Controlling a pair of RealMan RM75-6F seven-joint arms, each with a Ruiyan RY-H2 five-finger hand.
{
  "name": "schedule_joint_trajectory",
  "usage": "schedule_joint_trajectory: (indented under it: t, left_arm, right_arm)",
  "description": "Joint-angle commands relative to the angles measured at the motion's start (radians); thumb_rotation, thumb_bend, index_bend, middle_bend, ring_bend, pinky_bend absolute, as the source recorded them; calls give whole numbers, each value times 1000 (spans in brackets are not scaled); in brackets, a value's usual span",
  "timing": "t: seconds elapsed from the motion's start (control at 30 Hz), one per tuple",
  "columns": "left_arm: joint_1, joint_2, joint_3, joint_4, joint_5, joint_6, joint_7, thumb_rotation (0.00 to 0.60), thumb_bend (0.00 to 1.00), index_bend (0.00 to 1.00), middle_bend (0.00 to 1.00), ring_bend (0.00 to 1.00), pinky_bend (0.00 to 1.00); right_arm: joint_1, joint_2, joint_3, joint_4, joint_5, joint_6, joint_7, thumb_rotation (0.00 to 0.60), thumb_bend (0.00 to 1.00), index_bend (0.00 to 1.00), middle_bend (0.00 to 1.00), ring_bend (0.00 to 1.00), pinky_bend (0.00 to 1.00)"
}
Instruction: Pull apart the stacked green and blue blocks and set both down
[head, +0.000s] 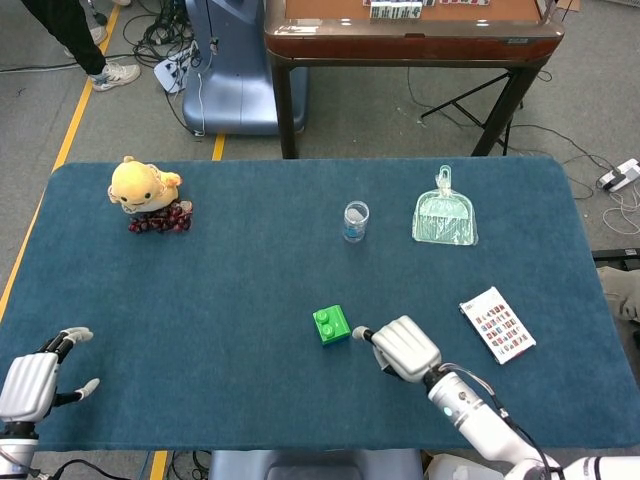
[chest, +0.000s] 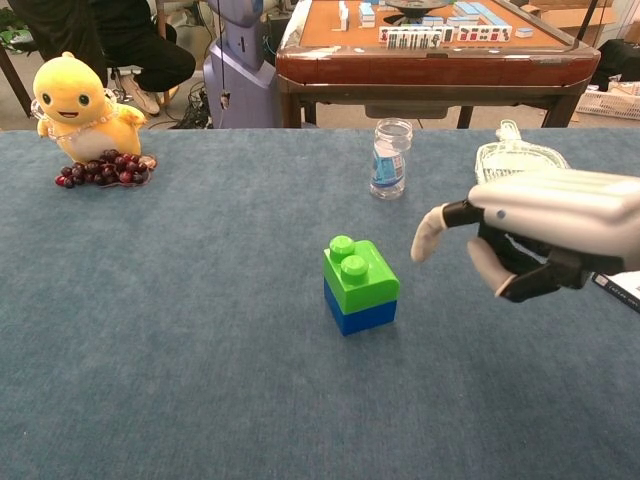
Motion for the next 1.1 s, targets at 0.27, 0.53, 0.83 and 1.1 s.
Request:
schedule_joint_trajectory:
  t: [0.27, 0.53, 0.83, 1.1]
  left_arm:
    - [-2, -2, 1, -1, -1, -5, 5, 600, 146, 365, 278, 352, 579]
    - [0, -10, 3, 13, -4, -9, -5, 600, 147, 364, 278, 352, 579]
    - [0, -17, 5, 21, -2, -10, -10, 600, 146, 364, 277, 352, 579]
    - [1, -13, 3, 20, -3, -8, -18, 600, 147, 364, 278, 352, 579]
  right_arm:
    - [0, 39, 69, -60, 89, 17, 50, 600, 0, 321, 48, 13, 191]
    - [80, 31, 122, -76, 237, -37, 1, 600, 0, 29, 0, 0, 27]
    - [193, -42, 144, -34, 473, -38, -133, 600, 0, 56, 0, 0, 27]
    - [274, -111, 157, 40, 597, -45, -163, 600, 0, 163, 0, 0, 26]
